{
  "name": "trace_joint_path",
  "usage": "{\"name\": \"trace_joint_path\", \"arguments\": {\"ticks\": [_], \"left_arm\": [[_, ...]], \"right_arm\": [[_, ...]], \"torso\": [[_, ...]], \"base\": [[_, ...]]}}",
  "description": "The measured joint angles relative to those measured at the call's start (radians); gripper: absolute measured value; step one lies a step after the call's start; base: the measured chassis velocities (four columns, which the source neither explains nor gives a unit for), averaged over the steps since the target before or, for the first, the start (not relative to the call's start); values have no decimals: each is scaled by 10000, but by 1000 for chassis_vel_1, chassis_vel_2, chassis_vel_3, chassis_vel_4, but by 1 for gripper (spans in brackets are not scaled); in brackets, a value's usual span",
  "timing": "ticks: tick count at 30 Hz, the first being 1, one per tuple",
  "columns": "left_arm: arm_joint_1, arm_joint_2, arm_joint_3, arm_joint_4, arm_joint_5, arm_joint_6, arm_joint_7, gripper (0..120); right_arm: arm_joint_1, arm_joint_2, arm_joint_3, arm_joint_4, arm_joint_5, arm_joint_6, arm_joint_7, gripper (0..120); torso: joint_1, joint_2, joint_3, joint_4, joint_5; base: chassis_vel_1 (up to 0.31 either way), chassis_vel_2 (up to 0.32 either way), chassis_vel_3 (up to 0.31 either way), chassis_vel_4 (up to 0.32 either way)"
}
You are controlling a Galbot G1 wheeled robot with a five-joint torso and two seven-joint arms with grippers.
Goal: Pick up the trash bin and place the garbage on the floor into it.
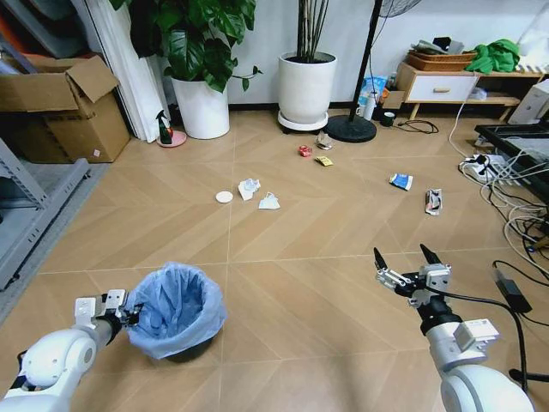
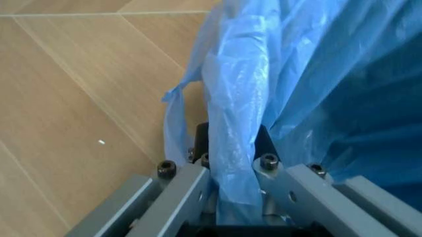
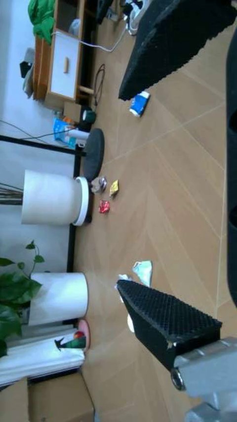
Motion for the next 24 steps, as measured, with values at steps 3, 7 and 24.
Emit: {"name": "trace_joint_path", "arguments": {"ticks": [3, 7, 24], "left_arm": [[128, -49, -209, -297, -169, 4, -62, 0], [267, -145, -507, -840, -612, 2, -254, 0], [1102, -887, -1241, -3269, -2044, -22, -2210, 0]], "right_arm": [[29, -34, 23, 67, 115, -154, 117, 100], [107, -82, 54, 177, 342, -422, 328, 100], [193, -133, 185, 505, 496, -862, 557, 100]], "torso": [[0, 0, 0, 2, 3], [0, 0, -1, 1, 4], [0, 0, -3, 0, 6]], "base": [[0, 0, 0, 0], [0, 0, 0, 0], [0, 0, 0, 0]]}}
